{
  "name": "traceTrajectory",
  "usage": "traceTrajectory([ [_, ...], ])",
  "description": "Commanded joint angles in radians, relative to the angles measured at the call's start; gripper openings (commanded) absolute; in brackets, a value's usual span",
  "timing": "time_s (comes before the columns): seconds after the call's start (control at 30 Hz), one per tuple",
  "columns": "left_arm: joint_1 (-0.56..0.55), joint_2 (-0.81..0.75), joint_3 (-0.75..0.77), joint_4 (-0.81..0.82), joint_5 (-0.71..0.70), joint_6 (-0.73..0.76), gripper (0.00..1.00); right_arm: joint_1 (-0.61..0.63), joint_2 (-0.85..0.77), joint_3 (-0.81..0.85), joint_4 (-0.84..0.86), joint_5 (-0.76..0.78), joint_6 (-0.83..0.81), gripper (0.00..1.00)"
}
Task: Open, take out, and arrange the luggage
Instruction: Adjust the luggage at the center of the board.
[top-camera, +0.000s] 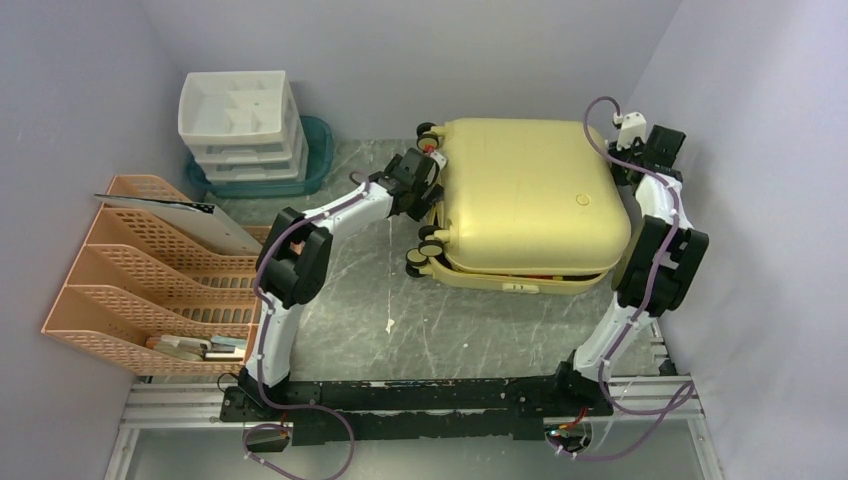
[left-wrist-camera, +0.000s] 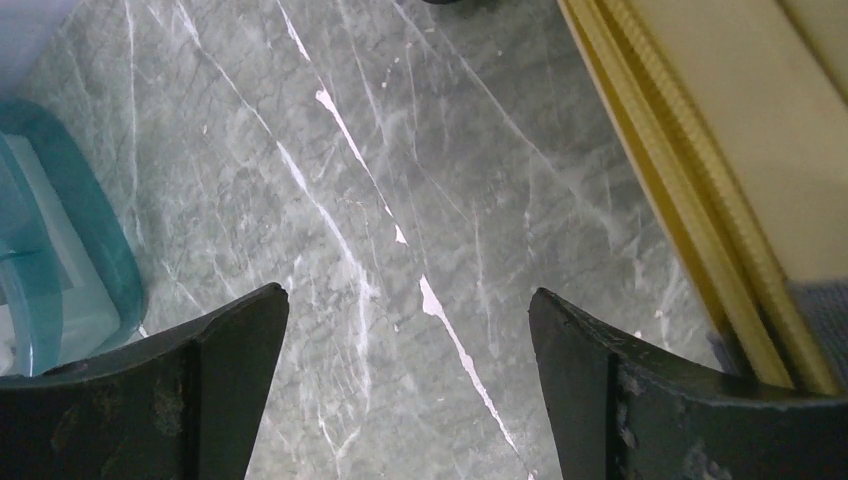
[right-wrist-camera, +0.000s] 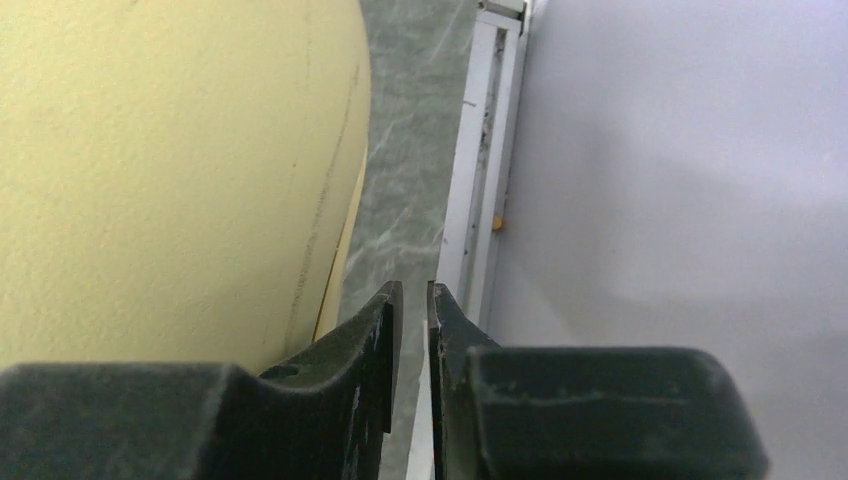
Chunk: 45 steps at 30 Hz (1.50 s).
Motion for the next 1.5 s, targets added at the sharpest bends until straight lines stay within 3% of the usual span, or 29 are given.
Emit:
traceTrajectory([
  [0.0,-0.142,0.075,0.134,0.086,0.157,-0.035,0.96,0.176,0.111,0.084,-0.124,-0.089,0.152,0.2],
  [0.33,-0.125,0.18,0.328,-0.067,0.179,-0.141,0.96,0.261,0.315,0.467,-0.248,-0.059,0.229,0.19],
  [0.47,-0.079,0.083,0.246,-0.045,0.181,-0.143,0.96,0.277,0.247,0.438,-0.231,0.014,0.246,0.21],
  [0.53,-0.043,0.01,0.191,-0.024,0.194,-0.143,0.96,0.266,0.144,0.326,-0.165,0.07,0.242,0.25],
  [0.67,0.012,-0.131,0.095,0.001,0.241,-0.098,0.96,0.244,-0.06,0.21,-0.116,0.146,0.202,0.43],
  [0.87,0.048,-0.316,-0.007,-0.08,0.378,0.007,0.96,0.232,-0.303,0.181,-0.241,0.093,0.116,0.68],
  [1.03,0.054,-0.529,-0.188,-0.177,0.451,0.146,0.97,0.246,-0.502,0.11,-0.528,-0.241,-0.115,0.73],
  [1.13,0.054,-0.693,-0.304,-0.242,0.448,0.216,0.97,0.283,-0.621,0.019,-0.785,-0.401,-0.451,0.72],
  [1.3,0.057,-0.952,-0.492,-0.272,0.4,0.247,0.96,0.343,-0.769,-0.159,-1.111,-0.428,-0.861,0.68],
  [1.47,0.058,-1.157,-0.583,-0.373,0.518,0.308,0.96,0.464,-0.894,-0.345,-1.144,-0.335,-0.927,0.62],
])
